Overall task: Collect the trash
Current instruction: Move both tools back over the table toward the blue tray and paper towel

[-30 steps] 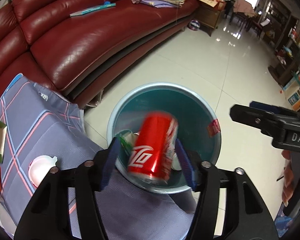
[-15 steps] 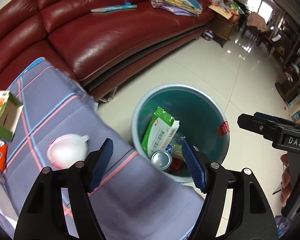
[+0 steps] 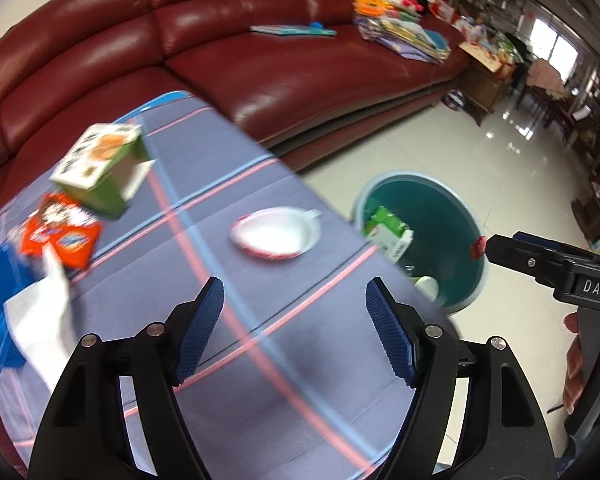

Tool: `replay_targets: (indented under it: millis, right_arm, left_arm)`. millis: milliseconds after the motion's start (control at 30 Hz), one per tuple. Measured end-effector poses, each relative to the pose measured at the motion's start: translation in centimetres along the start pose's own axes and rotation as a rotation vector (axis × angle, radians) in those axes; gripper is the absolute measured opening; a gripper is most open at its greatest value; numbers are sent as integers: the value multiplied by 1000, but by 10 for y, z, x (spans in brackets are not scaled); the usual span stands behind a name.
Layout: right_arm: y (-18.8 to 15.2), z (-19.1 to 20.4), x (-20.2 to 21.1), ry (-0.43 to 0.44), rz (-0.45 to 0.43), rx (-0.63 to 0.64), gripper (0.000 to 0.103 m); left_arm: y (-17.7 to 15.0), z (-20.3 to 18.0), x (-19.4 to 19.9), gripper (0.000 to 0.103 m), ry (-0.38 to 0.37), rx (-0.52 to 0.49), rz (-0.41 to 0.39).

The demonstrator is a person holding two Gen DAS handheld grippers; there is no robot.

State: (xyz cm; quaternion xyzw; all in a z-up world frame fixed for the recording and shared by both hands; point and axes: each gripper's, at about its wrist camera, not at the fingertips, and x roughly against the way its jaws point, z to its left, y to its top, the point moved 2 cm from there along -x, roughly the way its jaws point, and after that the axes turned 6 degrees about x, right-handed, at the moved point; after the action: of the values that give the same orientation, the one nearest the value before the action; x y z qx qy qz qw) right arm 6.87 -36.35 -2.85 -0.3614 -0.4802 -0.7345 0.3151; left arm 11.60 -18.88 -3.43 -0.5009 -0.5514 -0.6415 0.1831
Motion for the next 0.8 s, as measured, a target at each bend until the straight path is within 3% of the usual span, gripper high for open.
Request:
replay_targets:
  millis: [433,800]
  right_arm:
    - [-11,126,-22,78,58,177,87]
    - [-28,237,-58,98,130,325,87]
  left_arm:
    - [-55,143,66,75,107,193,-49]
    - [-89,246,103,75,183,284,-83]
